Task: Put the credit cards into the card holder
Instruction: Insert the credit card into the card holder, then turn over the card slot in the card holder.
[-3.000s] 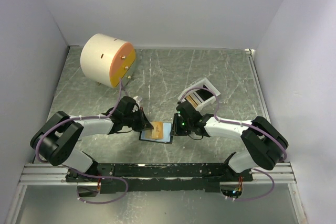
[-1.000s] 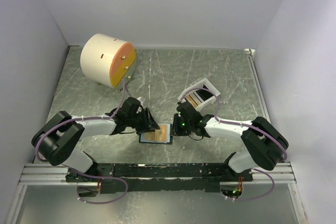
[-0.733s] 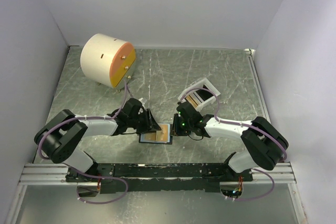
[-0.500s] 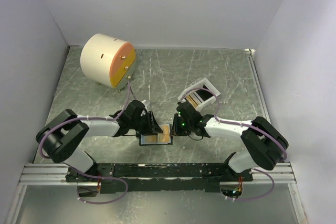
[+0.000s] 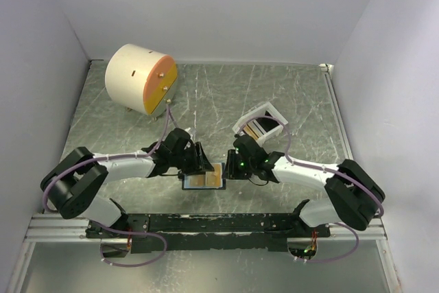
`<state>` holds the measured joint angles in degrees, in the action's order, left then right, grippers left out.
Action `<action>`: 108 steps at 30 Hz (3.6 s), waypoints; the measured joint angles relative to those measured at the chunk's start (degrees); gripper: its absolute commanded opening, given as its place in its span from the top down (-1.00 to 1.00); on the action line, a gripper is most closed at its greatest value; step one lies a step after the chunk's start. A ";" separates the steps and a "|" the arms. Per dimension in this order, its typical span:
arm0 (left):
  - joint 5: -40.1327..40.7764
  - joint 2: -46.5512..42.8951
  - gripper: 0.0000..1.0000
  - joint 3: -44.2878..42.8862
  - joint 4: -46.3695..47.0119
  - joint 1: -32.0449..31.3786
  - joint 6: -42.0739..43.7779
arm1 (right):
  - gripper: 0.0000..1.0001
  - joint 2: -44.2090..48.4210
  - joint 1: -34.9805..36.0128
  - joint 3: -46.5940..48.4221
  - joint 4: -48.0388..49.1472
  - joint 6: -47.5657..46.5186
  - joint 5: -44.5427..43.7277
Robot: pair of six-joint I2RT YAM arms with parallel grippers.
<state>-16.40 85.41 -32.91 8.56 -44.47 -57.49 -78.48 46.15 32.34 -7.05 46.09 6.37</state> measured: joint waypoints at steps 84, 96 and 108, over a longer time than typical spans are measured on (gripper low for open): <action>3.10 -13.14 -0.50 4.24 -5.86 3.82 -1.16 | 0.58 -4.74 0.98 1.99 2.56 -0.66 -0.87; -2.51 -12.98 -0.49 4.39 0.72 3.56 -3.67 | 0.52 -2.69 1.44 0.63 1.73 -0.26 -1.51; -3.87 -6.40 -0.45 3.17 4.31 1.25 -4.20 | 0.35 1.90 1.55 0.66 -4.26 -1.11 -5.99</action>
<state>-20.27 79.00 -29.74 12.86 -43.22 -61.69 -76.58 47.70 32.99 -11.31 44.97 0.38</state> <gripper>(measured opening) 0.733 0.312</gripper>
